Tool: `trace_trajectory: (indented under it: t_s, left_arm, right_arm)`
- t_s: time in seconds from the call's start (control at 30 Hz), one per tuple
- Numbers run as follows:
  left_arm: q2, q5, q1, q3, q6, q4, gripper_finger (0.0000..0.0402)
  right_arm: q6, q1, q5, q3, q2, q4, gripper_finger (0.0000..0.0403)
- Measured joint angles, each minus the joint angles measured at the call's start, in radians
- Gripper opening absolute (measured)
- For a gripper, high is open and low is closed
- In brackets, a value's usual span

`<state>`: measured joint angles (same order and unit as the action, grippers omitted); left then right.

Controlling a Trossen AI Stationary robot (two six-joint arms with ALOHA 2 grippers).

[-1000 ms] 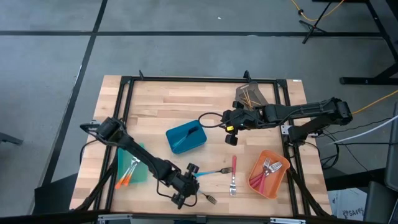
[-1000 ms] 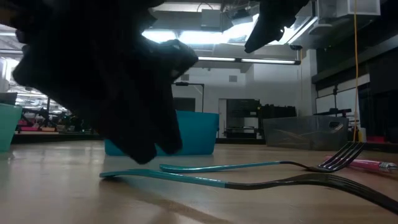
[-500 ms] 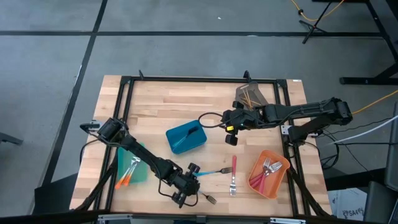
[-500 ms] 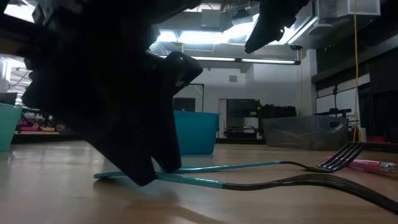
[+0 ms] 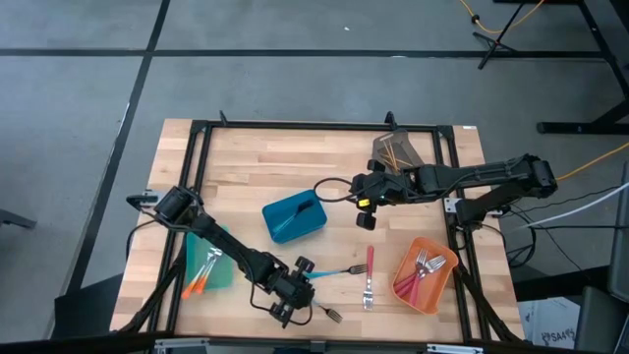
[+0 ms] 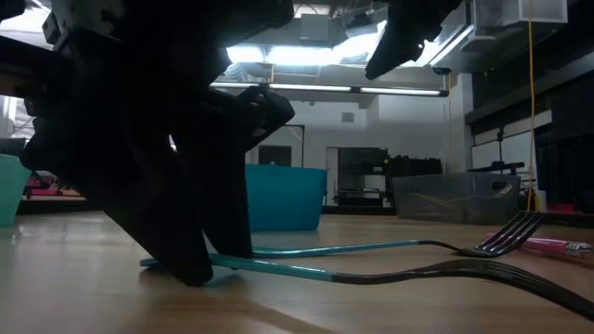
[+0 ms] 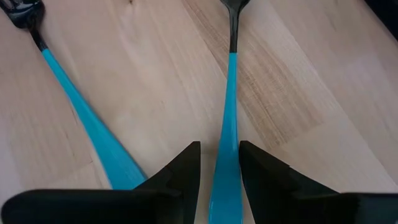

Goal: Sort silverware by color (type)
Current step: Put the bottom blue fork into the dark blue bin

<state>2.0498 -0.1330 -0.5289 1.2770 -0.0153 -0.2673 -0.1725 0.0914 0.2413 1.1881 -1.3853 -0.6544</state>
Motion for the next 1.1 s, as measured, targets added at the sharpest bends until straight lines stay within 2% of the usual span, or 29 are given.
trace_trajectory:
  t_s: [0.3, 0.47, 0.67, 0.9, 1.1]
  left_arm:
    - [0.020, 0.021, 0.004, 0.002, -0.007, 0.002, 0.0102]
    - [0.022, 0.016, 0.003, 0.002, -0.008, -0.003, 0.0072]
    - [0.022, 0.015, 0.003, 0.001, -0.019, -0.002, 0.0033]
    - [0.023, -0.006, -0.004, 0.000, -0.059, 0.001, 0.0037]
    - [0.002, -0.016, 0.001, -0.003, -0.104, 0.013, 0.0033]
  right_arm:
    - [0.051, 0.000, 0.000, 0.000, 0.023, -0.029, 0.0104]
    - [0.072, 0.000, 0.000, 0.000, 0.072, -0.104, 0.0104]
    - [0.080, 0.000, 0.000, 0.000, 0.174, -0.164, 0.0104]
    - [0.102, 0.000, 0.000, -0.008, 0.322, -0.186, 0.0104]
    - [0.101, 0.000, 0.000, -0.115, 0.472, -0.119, 0.0104]
